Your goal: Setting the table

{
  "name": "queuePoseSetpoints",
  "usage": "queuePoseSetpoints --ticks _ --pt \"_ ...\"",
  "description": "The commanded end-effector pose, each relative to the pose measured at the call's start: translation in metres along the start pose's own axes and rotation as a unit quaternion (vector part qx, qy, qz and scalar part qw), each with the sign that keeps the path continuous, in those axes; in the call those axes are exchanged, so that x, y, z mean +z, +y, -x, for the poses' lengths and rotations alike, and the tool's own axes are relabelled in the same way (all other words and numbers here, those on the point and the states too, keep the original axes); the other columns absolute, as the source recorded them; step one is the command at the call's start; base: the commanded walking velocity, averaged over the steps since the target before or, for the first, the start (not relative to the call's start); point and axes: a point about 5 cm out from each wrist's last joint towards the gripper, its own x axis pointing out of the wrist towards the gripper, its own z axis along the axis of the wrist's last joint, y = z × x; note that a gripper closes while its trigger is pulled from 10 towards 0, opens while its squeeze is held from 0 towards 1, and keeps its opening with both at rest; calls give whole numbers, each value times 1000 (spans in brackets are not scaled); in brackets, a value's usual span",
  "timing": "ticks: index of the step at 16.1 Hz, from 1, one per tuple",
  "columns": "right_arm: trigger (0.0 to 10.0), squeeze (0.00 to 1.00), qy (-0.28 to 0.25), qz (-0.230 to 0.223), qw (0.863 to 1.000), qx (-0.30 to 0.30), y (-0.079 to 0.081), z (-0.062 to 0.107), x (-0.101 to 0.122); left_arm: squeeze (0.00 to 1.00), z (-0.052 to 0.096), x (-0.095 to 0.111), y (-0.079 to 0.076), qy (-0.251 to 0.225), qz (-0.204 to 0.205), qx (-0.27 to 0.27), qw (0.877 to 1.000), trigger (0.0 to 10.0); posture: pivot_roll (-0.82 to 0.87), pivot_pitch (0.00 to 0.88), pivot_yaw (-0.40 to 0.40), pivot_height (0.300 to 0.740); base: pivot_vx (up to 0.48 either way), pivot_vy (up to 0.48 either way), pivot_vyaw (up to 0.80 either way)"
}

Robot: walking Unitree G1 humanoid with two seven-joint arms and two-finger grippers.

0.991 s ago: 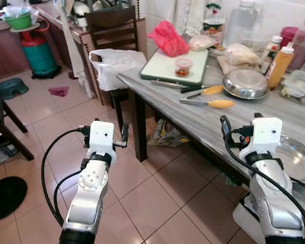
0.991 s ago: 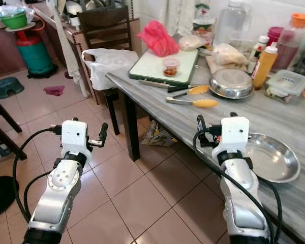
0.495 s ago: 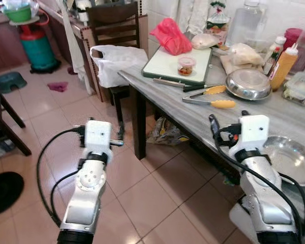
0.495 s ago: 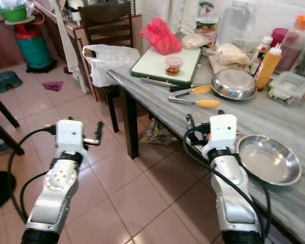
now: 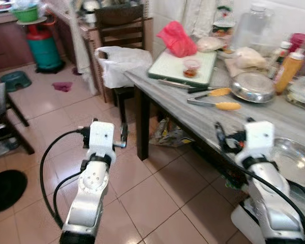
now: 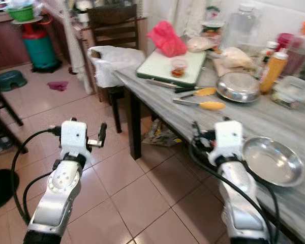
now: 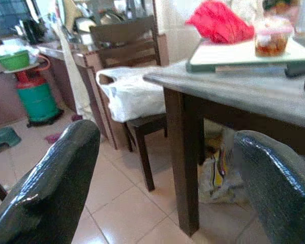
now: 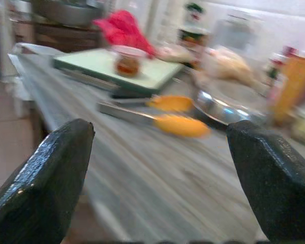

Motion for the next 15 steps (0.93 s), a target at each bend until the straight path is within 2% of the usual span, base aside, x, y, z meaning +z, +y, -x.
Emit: queuePoseSetpoints --ticks 1,5,10,12,15 --pt "10000 0 -14 -2 1000 -5 -2 1 8 0 3 -6 4 11 -1 11 1000 10000 -97 0 -14 740 0 0 0" --pt "10000 0 -22 -5 1000 21 18 -3 11 0 6 -10 -2 15 4 8 1000 10000 -89 0 -23 740 0 0 0" --pt "10000 0 -8 -39 999 35 37 -3 -1 0 10 -16 19 19 -15 41 999 10000 -15 0 -43 740 0 0 0" --pt "10000 0 -11 -42 998 47 46 -4 0 0 9 -11 28 13 -19 47 999 10000 -8 0 -28 740 0 0 0" --pt "10000 0 -12 -57 998 33 45 0 0 0 13 -10 30 16 -24 32 999 10000 0 0 -2 740 0 0 0"
